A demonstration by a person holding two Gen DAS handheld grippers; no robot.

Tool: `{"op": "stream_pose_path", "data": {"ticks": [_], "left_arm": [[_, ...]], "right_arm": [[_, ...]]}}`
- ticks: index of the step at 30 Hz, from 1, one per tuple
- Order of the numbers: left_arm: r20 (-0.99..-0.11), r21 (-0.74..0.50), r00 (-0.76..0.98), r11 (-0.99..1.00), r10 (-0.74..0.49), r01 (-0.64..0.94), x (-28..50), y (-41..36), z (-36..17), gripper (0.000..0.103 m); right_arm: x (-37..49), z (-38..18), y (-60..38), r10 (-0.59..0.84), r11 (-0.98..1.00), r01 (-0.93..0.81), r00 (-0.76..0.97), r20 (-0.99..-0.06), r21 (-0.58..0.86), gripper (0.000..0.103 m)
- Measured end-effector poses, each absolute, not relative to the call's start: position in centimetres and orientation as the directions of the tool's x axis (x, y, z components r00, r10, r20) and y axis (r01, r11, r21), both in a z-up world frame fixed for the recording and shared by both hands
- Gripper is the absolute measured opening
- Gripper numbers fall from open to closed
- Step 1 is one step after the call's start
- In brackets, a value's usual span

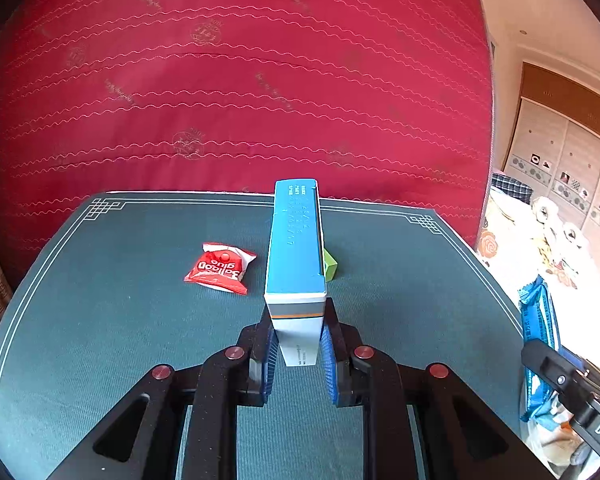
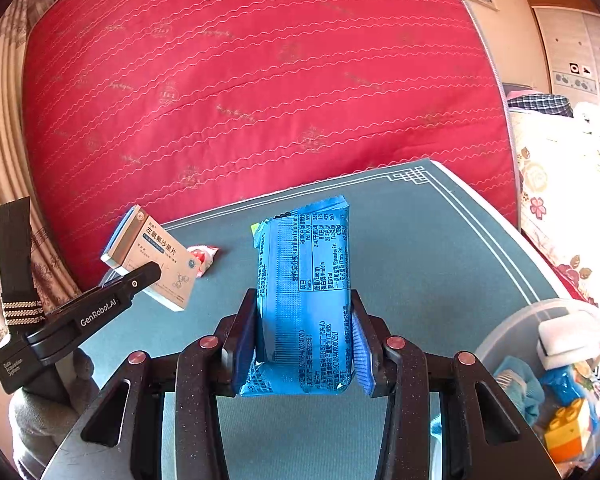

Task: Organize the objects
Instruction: 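Carry the medicine box and blue bar with both tools over the basin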

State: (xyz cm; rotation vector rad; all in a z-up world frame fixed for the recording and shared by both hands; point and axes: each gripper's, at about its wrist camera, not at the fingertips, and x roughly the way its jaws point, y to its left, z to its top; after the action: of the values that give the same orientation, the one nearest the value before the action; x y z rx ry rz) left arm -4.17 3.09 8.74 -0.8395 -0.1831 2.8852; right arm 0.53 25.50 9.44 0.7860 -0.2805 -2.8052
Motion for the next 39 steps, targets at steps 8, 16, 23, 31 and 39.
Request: {"op": "stream_pose_path", "data": {"ticks": [8, 16, 23, 31, 39], "left_arm": [[-0.519, -0.132, -0.834, -0.981, 0.189, -0.140, -3.4, 5.0, 8.9, 0.021], [-0.509, -0.128, -0.831, -0.974, 0.226, -0.186, -2.7, 6.5, 9.2, 0.021], [-0.520, -0.141, -0.811, -0.963, 0.269, -0.229, -2.5, 7.6, 9.0, 0.021], [-0.524, -0.182, -0.784, -0.943, 0.332, -0.278, -2.1, 8.5, 9.1, 0.021], [-0.518, -0.196, -0.767, -0.925, 0.379, -0.325, -1.5, 9.5, 9.4, 0.021]], "right_arm": [[3.7, 9.9, 29.2, -0.167, -0.977, 0.075, -0.853, -0.494, 0.201, 0.043], [7.1, 10.0, 33.8, -0.051, -0.983, -0.048, -0.855, -0.516, 0.177, 0.043], [10.1, 9.3, 39.2, 0.079, -0.965, -0.203, -0.832, -0.549, 0.168, 0.043], [11.5, 7.8, 43.2, 0.086, -0.929, -0.277, -0.805, -0.588, 0.244, 0.043], [10.9, 6.3, 44.0, 0.120, -0.923, -0.320, -0.769, -0.627, 0.216, 0.043]]}}
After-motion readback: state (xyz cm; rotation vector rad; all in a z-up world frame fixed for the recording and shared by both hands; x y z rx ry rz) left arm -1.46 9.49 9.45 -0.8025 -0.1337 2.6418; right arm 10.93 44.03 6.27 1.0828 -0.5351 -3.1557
